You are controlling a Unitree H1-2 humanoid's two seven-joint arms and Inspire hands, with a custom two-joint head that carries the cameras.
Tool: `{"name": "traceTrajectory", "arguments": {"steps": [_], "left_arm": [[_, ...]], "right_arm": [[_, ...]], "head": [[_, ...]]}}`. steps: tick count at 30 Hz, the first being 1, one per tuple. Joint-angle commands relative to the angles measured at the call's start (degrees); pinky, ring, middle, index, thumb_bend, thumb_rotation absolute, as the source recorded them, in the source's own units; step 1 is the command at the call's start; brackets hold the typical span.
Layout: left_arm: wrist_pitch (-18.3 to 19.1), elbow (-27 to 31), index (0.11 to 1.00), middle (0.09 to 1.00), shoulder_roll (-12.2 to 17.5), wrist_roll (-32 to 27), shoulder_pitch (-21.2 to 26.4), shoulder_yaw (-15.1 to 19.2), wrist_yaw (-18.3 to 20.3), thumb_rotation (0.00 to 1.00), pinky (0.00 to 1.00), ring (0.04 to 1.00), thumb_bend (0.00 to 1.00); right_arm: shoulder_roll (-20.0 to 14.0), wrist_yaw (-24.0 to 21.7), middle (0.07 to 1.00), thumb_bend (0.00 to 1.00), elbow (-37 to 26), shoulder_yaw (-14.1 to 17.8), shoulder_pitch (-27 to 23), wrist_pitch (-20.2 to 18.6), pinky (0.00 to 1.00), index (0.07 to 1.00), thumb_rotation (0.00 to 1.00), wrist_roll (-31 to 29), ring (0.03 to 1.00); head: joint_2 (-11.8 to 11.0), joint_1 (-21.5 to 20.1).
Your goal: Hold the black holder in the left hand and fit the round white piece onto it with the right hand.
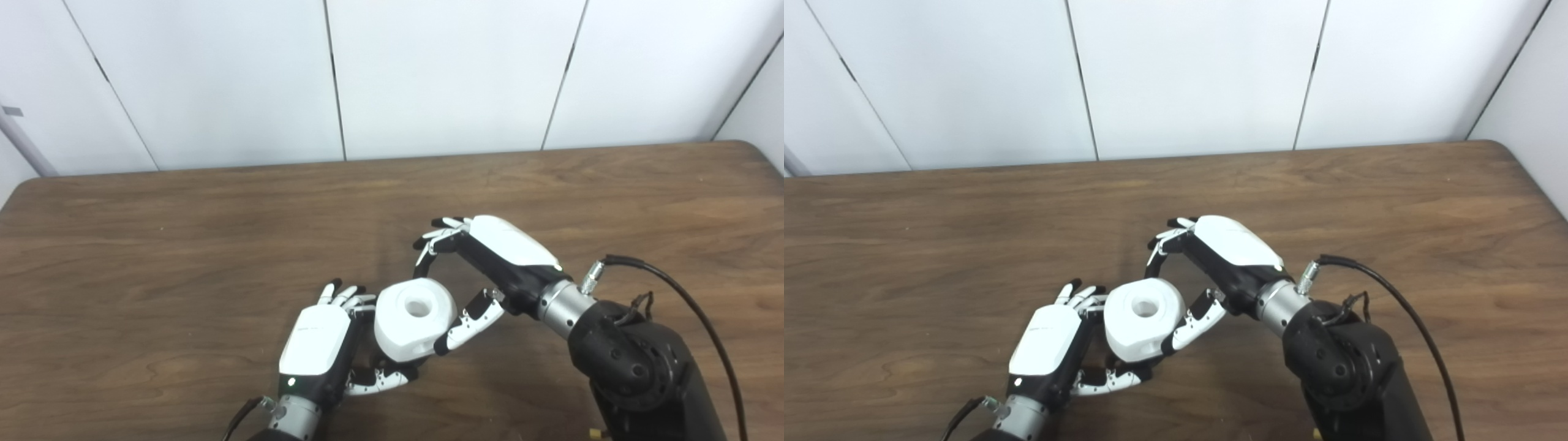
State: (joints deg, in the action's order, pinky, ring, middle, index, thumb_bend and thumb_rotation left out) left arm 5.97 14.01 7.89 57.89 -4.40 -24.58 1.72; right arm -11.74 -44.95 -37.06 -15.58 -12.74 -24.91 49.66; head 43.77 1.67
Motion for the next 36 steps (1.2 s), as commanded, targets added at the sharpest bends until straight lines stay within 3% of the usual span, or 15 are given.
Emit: {"name": "traceTrajectory", "arguments": {"steps": [1,26,34,35,36], "left_arm": [[0.17,-1.01,0.485,0.785,-0.31,1.21,0.34,-0.86,0.82,0.05,1.0,0.89,0.52],[0.82,-1.1,0.486,0.793,-0.87,1.81,0.62,-1.54,0.88,0.05,1.0,0.895,0.52],[0.67,-1.4,0.486,0.789,-0.83,1.86,0.74,-1.58,0.3,0.05,1.0,0.891,0.52],[0.67,-1.42,0.486,0.789,-0.83,1.83,0.74,-1.59,0.28,0.05,1.0,0.891,0.52],[0.69,-1.46,0.486,0.789,-0.84,1.8,0.75,-1.59,0.27,0.05,1.0,0.892,0.52]], "right_arm": [[-0.23,1.75,0.822,0.52,-0.68,0.07,-1.32,1.34,1.0,0.482,0.14,-0.16,0.954],[-0.25,4.39,0.814,0.53,0.68,-0.39,0.32,2.3,1.0,0.482,0.14,-0.67,0.951],[-1.7,4.4,0.818,0.52,0.97,-1.34,-0.11,3.36,1.0,0.491,0.15,0.6,0.951],[-1.81,4.33,0.821,0.74,1.0,-1.32,-0.12,3.3,1.0,0.559,0.23,0.49,0.953],[-1.95,4.11,0.825,0.83,1.03,-1.27,-0.15,3.15,1.0,0.589,0.26,0.38,0.957]], "head": [[0.05,0.08],[-0.02,0.69],[-0.19,0.55],[-0.25,0.47],[-0.27,0.45]]}}
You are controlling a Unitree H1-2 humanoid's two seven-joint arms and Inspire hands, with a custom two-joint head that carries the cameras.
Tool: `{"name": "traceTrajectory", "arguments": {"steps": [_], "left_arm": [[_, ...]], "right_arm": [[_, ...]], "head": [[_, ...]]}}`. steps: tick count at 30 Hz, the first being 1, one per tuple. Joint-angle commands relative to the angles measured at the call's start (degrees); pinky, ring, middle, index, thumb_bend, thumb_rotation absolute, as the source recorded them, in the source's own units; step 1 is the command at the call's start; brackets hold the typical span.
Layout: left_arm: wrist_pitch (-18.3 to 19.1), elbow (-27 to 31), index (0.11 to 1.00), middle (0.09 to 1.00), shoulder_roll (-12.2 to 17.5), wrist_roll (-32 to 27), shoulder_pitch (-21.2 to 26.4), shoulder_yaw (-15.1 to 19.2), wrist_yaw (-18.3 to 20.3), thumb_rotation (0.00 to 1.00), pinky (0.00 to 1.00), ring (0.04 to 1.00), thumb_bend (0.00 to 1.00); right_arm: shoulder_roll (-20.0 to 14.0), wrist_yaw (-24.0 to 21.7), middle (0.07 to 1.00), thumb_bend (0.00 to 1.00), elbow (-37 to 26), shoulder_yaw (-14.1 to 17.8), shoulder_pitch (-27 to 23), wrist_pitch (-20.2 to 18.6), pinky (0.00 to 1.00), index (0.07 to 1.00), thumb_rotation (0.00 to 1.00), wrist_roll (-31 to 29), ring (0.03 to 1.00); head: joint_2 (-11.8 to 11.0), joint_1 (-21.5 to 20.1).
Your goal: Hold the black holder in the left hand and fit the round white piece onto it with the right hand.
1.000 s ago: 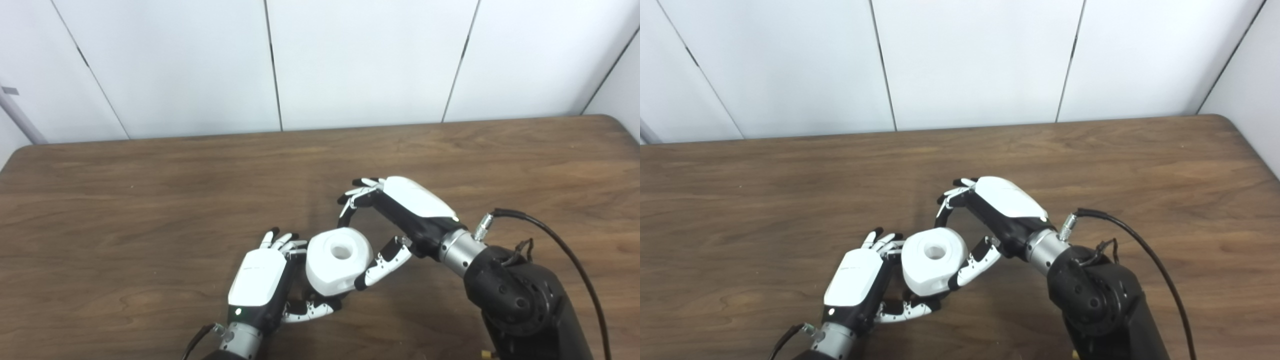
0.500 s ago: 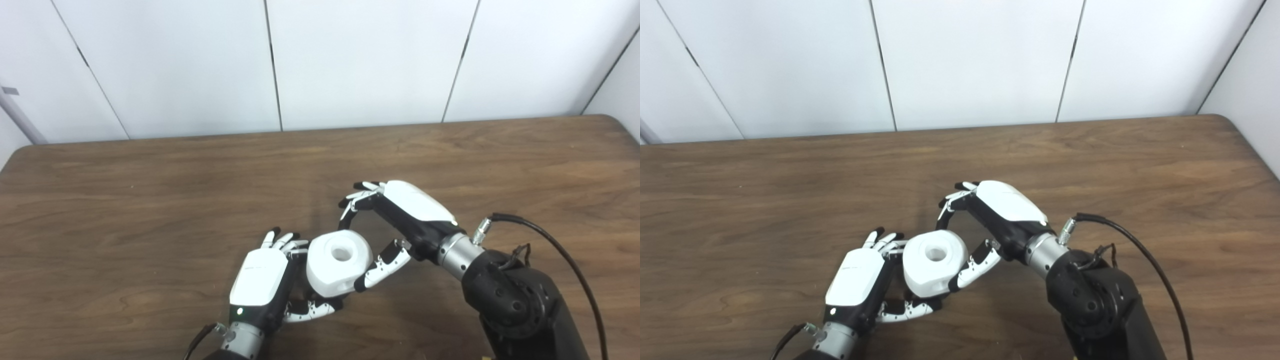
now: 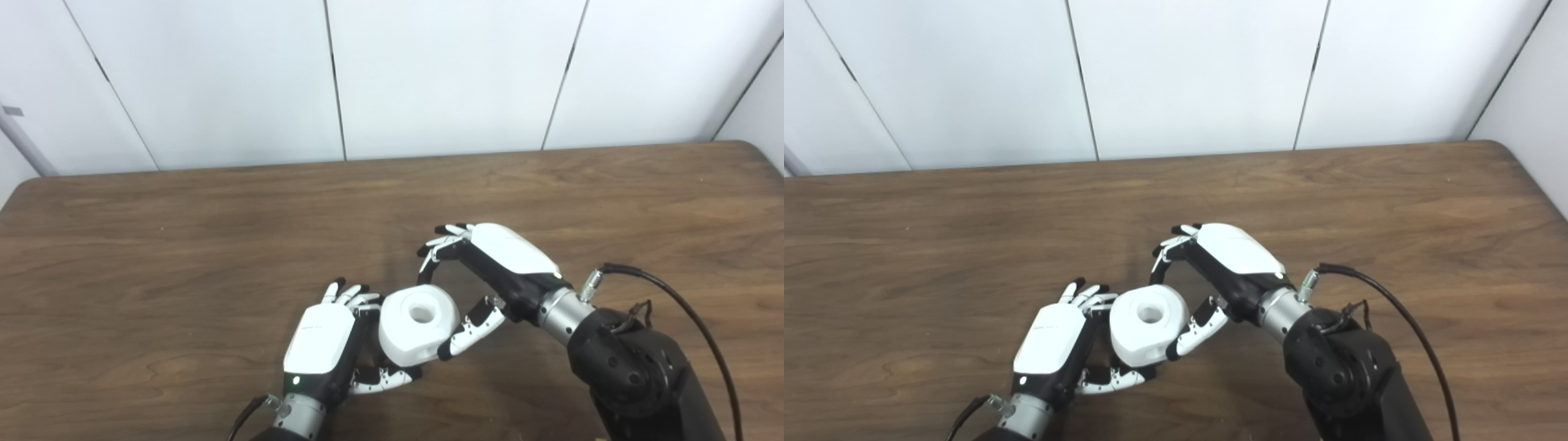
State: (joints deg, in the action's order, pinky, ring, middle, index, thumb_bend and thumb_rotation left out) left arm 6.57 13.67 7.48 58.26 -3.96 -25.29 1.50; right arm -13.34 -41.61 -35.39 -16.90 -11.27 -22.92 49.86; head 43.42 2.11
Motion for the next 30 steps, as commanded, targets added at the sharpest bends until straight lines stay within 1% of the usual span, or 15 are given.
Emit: {"name": "traceTrajectory", "arguments": {"steps": [1,2,3,5,9,13,23,27,30], "left_arm": [[0.1,-1.15,0.486,0.789,-0.42,1.43,0.31,-0.89,0.47,0.05,1.0,0.893,0.52],[0.1,-1.19,0.486,0.789,-0.39,1.47,0.34,-0.91,0.44,0.05,1.0,0.893,0.52],[0.1,-1.17,0.486,0.79,-0.38,1.4,0.35,-0.9,0.45,0.05,1.0,0.893,0.52],[0.21,-1.13,0.486,0.79,-0.37,1.34,0.38,-0.89,0.59,0.05,1.0,0.895,0.52],[0.38,-1.07,0.486,0.79,-0.39,1.4,0.4,-0.87,0.72,0.05,1.0,0.894,0.52],[0.37,-1.25,0.486,0.789,-0.34,1.19,0.52,-0.77,0.68,0.05,1.0,0.894,0.52],[0.43,-1.41,0.486,0.788,-0.24,1.29,0.71,-0.86,0.68,0.05,1.0,0.892,0.52],[0.38,-1.37,0.486,0.788,-0.14,1.27,0.71,-0.82,0.65,0.05,1.0,0.892,0.52],[0.34,-1.46,0.486,0.787,-0.11,1.26,0.77,-0.76,0.53,0.05,1.0,0.89,0.52]], "right_arm": [[-0.46,0.49,0.832,0.9,-0.65,0.08,-1.66,0.98,1.0,0.612,0.29,0.14,0.962],[-0.62,0.0,0.84,0.95,-0.69,0.04,-1.74,0.72,1.0,0.632,0.32,0.26,0.968],[-0.86,-0.53,0.848,0.97,-0.69,-0.07,-1.87,0.53,1.0,0.647,0.33,0.47,0.974],[-1.04,-1.35,0.869,1.0,-0.69,-0.13,-2.05,0.15,1.0,0.678,0.36,0.88,0.983],[-0.82,-2.46,0.902,1.0,-0.96,0.19,-2.18,-0.9,1.0,0.723,0.36,0.85,0.998],[-0.94,-3.23,0.921,1.0,-1.14,0.28,-2.57,-1.82,1.0,0.746,0.37,0.87,1.0],[-1.49,-3.92,0.937,1.0,-1.84,1.2,-3.06,-2.72,1.0,0.759,0.36,0.63,1.0],[-2.1,-5.78,0.966,1.0,-3.18,2.04,-3.41,-3.55,1.0,0.771,0.36,0.58,1.0],[-2.64,-7.26,0.968,1.0,-4.32,2.72,-3.57,-3.72,1.0,0.768,0.37,0.8,1.0]], "head": [[0.08,0.01],[0.03,-0.04],[0.03,-0.04],[0.01,-0.02],[0.01,-0.02],[-0.04,-0.38],[-0.12,-0.7],[-0.12,-0.7],[-0.02,-0.91]]}}
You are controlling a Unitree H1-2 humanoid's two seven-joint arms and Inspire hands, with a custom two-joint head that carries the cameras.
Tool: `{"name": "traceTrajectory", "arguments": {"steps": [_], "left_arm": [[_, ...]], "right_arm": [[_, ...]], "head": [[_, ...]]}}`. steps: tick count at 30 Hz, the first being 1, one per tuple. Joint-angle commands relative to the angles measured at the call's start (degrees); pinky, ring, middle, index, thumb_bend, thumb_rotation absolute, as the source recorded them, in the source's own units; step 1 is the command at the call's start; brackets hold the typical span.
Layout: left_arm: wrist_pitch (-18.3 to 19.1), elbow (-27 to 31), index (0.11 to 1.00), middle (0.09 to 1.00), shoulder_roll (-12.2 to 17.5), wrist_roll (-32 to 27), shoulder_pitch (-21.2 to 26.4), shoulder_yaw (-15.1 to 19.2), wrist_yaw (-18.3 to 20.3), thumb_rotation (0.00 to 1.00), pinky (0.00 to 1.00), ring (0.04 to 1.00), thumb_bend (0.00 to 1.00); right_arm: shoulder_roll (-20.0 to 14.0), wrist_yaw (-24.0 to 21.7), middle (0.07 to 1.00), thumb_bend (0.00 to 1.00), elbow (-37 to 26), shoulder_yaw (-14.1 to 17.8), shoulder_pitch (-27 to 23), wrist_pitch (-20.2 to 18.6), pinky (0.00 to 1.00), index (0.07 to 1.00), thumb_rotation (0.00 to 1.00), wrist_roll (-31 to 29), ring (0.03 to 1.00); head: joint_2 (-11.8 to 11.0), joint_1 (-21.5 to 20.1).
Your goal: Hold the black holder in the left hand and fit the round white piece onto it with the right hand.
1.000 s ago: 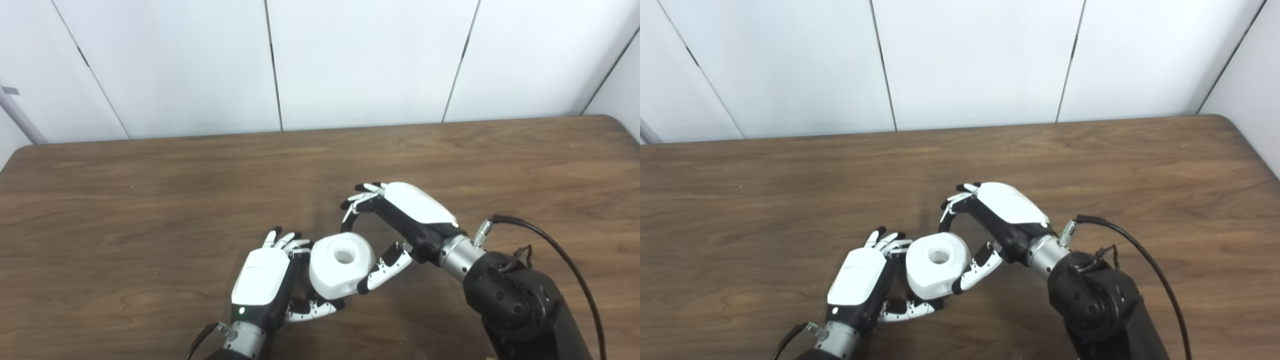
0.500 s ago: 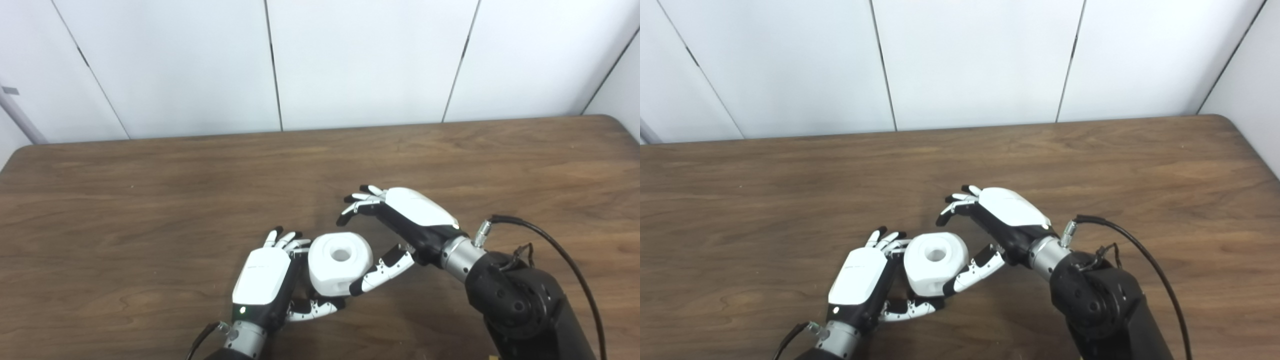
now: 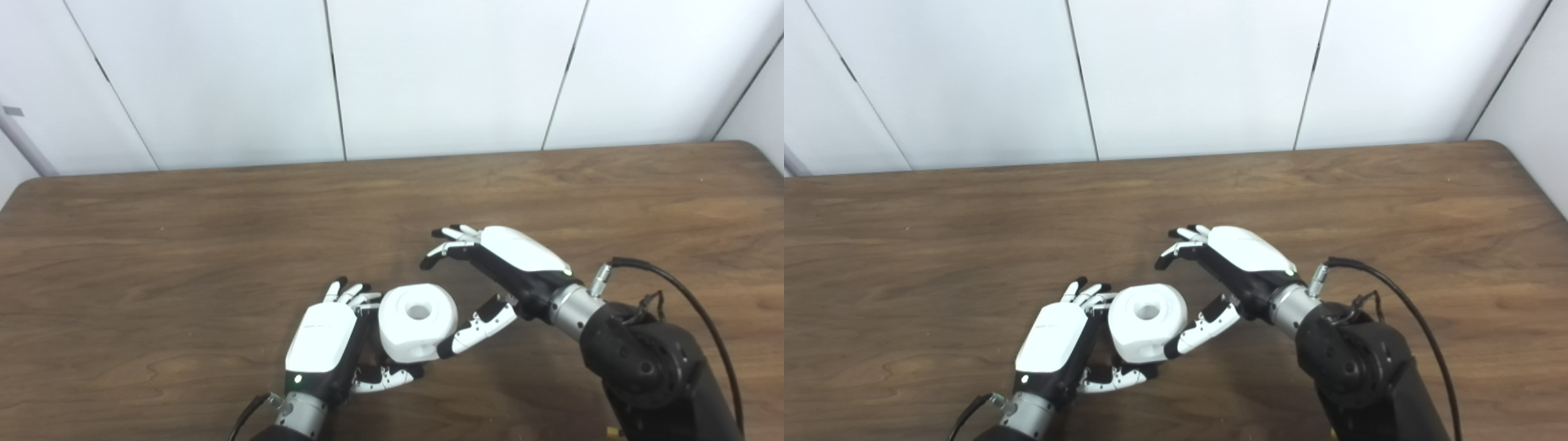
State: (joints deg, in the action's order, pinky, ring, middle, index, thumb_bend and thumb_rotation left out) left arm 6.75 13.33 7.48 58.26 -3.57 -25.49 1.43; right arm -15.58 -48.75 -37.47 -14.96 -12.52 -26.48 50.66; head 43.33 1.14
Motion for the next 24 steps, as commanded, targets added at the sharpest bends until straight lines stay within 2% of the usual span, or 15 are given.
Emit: {"name": "traceTrajectory", "arguments": {"steps": [1,5,8,17,21,24], "left_arm": [[0.15,-1.18,0.486,0.787,-0.11,1.21,0.4,-0.51,0.52,0.05,1.0,0.89,0.52],[0.04,-1.52,0.486,0.787,0.08,1.03,0.55,-0.37,0.36,0.05,1.0,0.888,0.52],[-0.03,-1.82,0.486,0.786,0.2,0.86,0.68,-0.3,0.32,0.05,1.0,0.888,0.52],[-0.89,-2.19,0.485,0.768,0.04,-0.39,0.32,0.41,-1.37,0.05,1.0,0.875,0.52],[-0.08,-1.58,0.486,0.771,0.01,-0.91,0.16,0.74,-0.15,0.05,1.0,0.876,0.52],[1.29,-0.17,0.49,0.782,-0.02,-1.68,0.06,1.03,2.2,0.07,1.0,0.885,0.52]], "right_arm": [[-0.54,-0.89,0.968,1.0,-2.78,1.21,-2.33,-0.24,1.0,0.767,0.37,0.11,1.0],[-0.54,-5.4,0.968,1.0,-4.97,3.76,-2.2,-0.41,1.0,0.773,0.39,0.76,1.0],[-0.81,-6.9,0.962,1.0,-5.94,5.07,-1.91,-0.38,1.0,0.78,0.41,0.33,1.0],[0.11,-8.13,0.965,1.0,-6.78,8.93,-0.52,-0.41,1.0,0.803,0.41,-1.11,1.0],[-0.12,-7.3,0.968,1.0,-6.31,8.54,-0.32,-0.3,1.0,0.819,0.42,-0.96,1.0],[0.36,-6.87,0.975,1.0,-6.0,9.02,-0.02,-0.35,1.0,0.83,0.43,-1.33,1.0]], "head": [[0.07,0.06],[-0.23,-0.31],[-0.41,-0.36],[-0.48,-0.07],[-0.48,0.4],[-0.58,0.77]]}}
